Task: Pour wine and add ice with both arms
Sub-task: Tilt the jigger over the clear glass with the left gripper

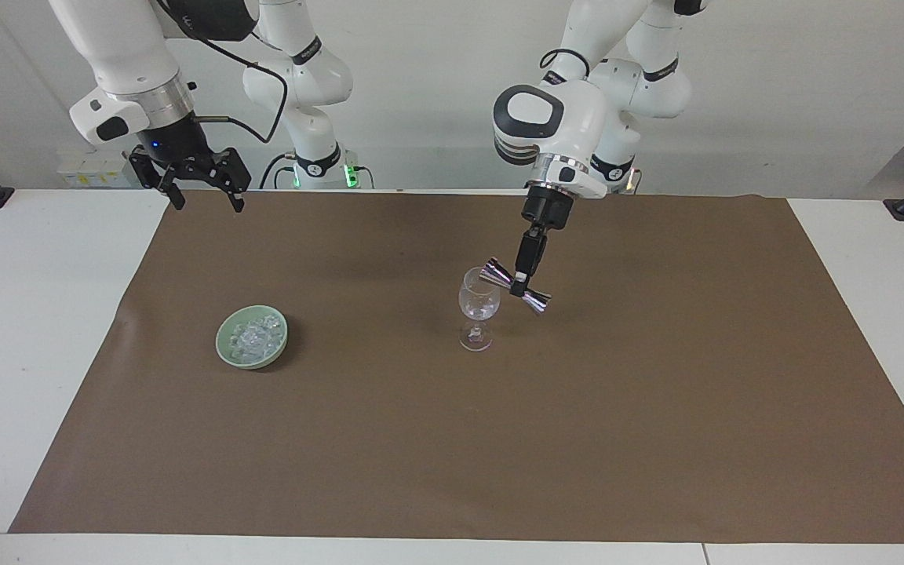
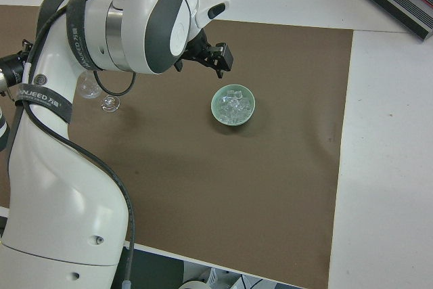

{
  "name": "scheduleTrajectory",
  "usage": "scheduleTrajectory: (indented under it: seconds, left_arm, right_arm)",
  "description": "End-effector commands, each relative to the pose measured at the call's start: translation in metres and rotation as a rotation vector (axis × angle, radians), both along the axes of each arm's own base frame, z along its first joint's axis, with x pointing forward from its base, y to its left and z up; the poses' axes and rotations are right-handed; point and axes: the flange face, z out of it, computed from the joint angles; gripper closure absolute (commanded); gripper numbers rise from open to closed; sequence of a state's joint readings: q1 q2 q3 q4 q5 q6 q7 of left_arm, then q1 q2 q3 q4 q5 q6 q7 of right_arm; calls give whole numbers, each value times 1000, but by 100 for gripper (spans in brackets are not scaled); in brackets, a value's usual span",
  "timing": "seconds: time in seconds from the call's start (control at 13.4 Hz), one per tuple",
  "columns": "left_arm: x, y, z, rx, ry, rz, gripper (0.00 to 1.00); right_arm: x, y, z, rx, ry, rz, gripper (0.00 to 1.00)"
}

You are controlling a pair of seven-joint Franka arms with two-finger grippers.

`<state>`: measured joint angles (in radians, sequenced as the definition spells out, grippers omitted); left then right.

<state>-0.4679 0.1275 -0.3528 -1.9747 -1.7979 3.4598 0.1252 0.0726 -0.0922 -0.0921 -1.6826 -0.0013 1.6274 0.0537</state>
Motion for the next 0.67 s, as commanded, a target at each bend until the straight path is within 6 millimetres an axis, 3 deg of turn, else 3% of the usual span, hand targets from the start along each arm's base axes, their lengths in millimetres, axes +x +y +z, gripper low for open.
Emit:
scheduleTrajectory:
  seconds: [0.0,0.59]
  left_arm:
    - [-1,-9,3,63,-39,-23,100]
    - [0,-8,-1,159,-78,-87,100]
  right_arm:
    - [-7,0,0,22,-1,18,0]
    - [-7,0,0,22,-1,18,0]
